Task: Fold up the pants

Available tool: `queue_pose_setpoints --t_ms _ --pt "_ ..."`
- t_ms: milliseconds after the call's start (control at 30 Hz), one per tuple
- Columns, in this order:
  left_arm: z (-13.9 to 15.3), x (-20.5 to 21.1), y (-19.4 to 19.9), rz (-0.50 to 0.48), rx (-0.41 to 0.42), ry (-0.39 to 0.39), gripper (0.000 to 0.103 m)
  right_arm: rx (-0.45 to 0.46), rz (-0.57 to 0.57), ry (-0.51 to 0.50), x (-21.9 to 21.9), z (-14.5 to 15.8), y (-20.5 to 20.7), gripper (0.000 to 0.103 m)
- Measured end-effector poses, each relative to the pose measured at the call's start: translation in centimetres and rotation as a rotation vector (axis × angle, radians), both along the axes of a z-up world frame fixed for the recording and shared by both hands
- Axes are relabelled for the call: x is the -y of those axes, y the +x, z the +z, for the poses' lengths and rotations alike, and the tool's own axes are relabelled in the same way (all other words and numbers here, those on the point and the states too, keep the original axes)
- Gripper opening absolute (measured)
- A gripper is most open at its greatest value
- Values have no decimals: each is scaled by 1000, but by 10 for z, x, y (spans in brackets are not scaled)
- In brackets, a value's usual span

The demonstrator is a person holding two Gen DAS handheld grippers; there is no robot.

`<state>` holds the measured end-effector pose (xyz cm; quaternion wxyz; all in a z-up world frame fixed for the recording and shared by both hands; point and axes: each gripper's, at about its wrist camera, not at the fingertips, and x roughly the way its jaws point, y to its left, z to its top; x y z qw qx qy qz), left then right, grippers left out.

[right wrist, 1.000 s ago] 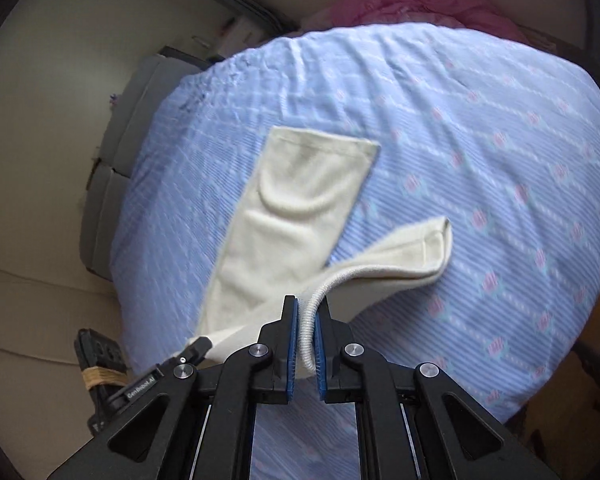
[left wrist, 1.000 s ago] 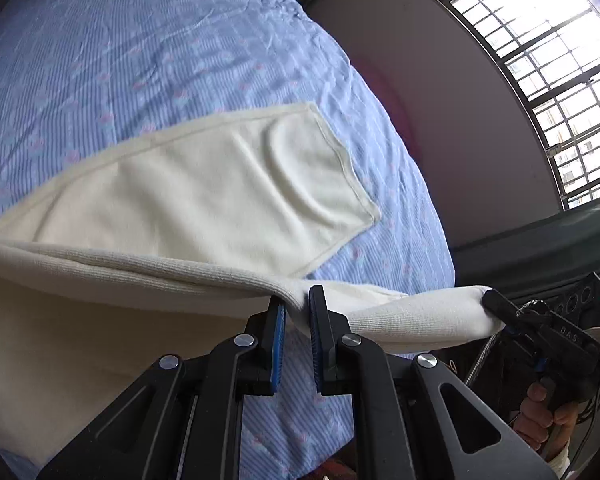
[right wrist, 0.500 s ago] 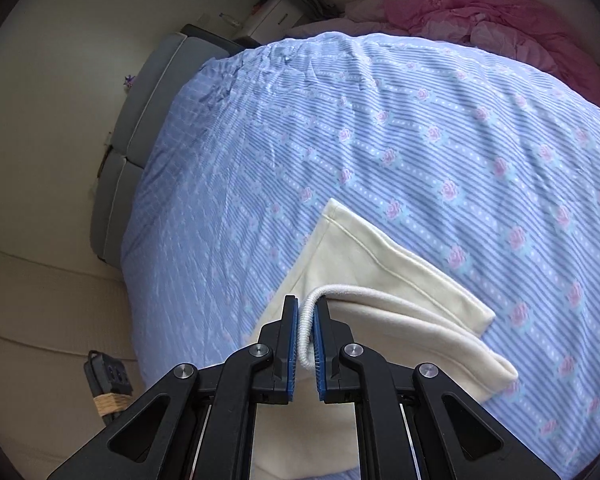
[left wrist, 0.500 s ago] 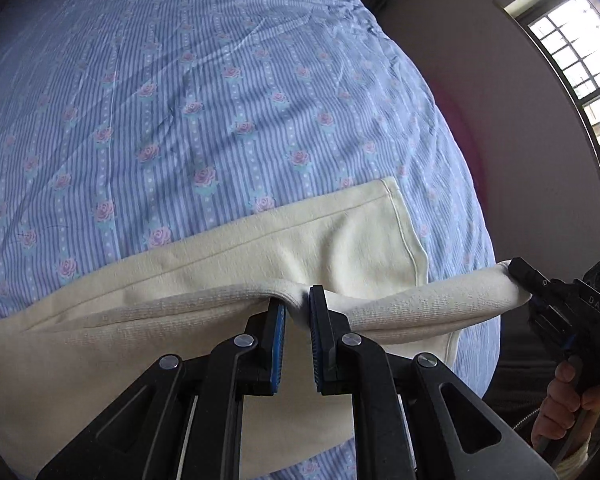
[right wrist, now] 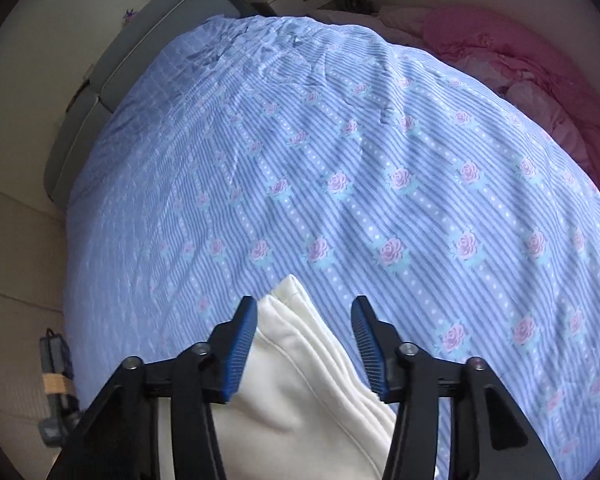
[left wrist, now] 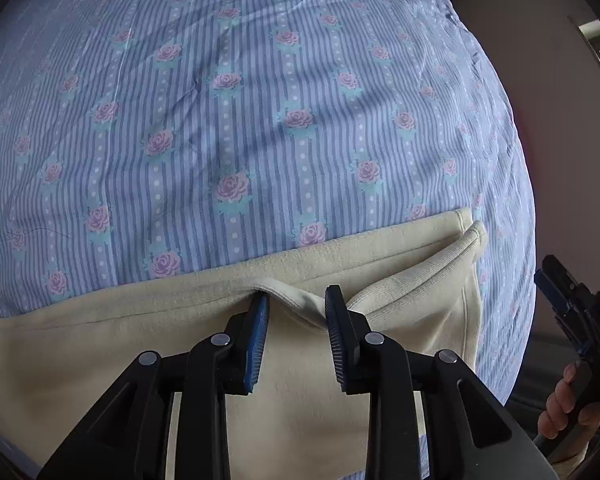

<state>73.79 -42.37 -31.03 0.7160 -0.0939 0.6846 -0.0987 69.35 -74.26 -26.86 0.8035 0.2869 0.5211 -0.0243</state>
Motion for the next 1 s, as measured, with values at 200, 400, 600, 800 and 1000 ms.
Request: queue_pose_setpoints --t_ms 200,400,600,800,1000 --pt "75 -5 -13 31 248 -90 71 3 115 -106 -24 11 -32 53" --pt "126 -20 -81 -94 385 20 75 45 207 -121 -63 41 -77 62" --pt "144 -76 -179 -60 382 127 76 110 332 -172 -109 80 -127 68" --pt "153 -153 -265 105 343 178 78 177 499 -187 -170 109 -159 71" --pt "167 -244 -330 243 368 256 78 211 641 -149 -257 126 -186 71"
